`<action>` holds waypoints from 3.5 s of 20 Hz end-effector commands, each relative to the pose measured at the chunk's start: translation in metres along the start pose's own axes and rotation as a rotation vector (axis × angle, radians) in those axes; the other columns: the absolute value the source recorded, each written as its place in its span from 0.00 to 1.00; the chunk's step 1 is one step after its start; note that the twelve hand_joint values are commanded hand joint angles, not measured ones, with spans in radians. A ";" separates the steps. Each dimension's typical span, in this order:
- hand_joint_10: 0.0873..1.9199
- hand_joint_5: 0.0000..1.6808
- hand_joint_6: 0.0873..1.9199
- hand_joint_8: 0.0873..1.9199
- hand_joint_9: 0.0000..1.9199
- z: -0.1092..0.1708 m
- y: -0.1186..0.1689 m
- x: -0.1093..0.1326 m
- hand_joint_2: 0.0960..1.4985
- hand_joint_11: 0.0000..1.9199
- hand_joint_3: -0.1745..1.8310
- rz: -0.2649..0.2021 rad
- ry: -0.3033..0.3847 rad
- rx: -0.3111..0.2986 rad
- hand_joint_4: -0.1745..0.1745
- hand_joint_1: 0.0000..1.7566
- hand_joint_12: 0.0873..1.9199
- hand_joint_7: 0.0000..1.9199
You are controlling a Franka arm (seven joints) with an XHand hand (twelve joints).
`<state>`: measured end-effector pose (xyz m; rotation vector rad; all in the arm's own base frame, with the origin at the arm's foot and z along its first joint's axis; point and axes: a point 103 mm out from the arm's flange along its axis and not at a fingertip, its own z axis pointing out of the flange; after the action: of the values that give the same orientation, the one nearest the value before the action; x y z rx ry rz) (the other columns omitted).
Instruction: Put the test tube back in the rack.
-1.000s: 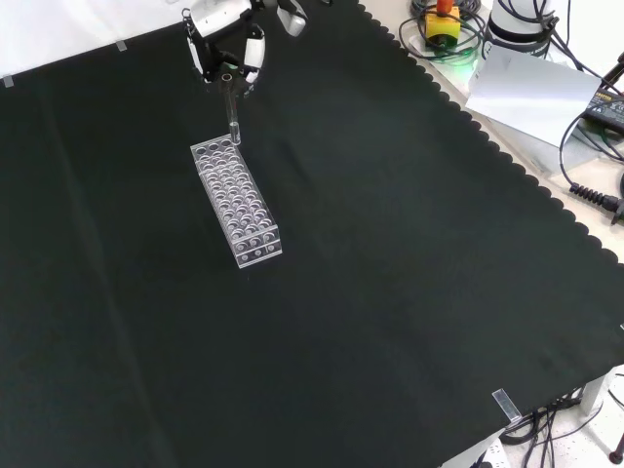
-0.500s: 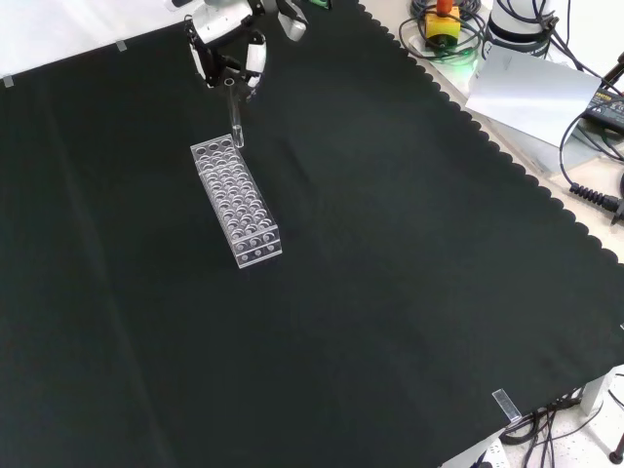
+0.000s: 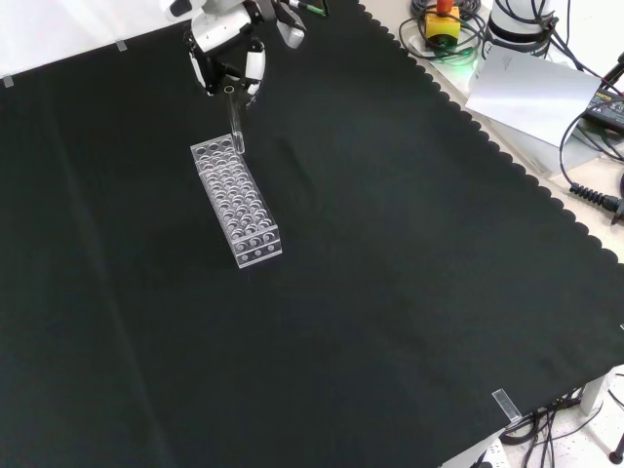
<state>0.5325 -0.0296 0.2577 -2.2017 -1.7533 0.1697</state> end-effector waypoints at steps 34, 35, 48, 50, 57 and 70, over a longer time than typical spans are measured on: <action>0.29 0.85 0.00 0.33 0.83 0.009 0.011 -0.004 0.43 0.67 0.36 0.007 -0.032 0.019 0.00 0.76 0.42 0.72; 0.29 0.85 0.00 0.33 0.83 0.009 0.011 -0.004 0.43 0.67 0.36 0.007 -0.031 0.019 0.00 0.76 0.42 0.72; 0.30 0.85 0.00 0.33 0.83 0.003 0.017 -0.007 0.43 0.67 0.36 0.016 -0.032 0.004 0.00 0.76 0.42 0.72; 0.30 0.85 0.00 0.33 0.83 -0.001 0.020 -0.006 0.43 0.67 0.36 0.016 -0.035 0.007 0.00 0.76 0.42 0.72; 0.30 0.85 0.00 0.33 0.83 0.002 0.018 -0.008 0.43 0.67 0.36 0.011 -0.040 0.003 0.00 0.76 0.42 0.72; 0.30 0.85 0.00 0.33 0.83 0.008 0.016 -0.009 0.43 0.67 0.36 0.015 -0.031 0.011 0.00 0.76 0.42 0.72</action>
<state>0.5447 -0.0416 0.2470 -2.2131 -1.7510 0.2162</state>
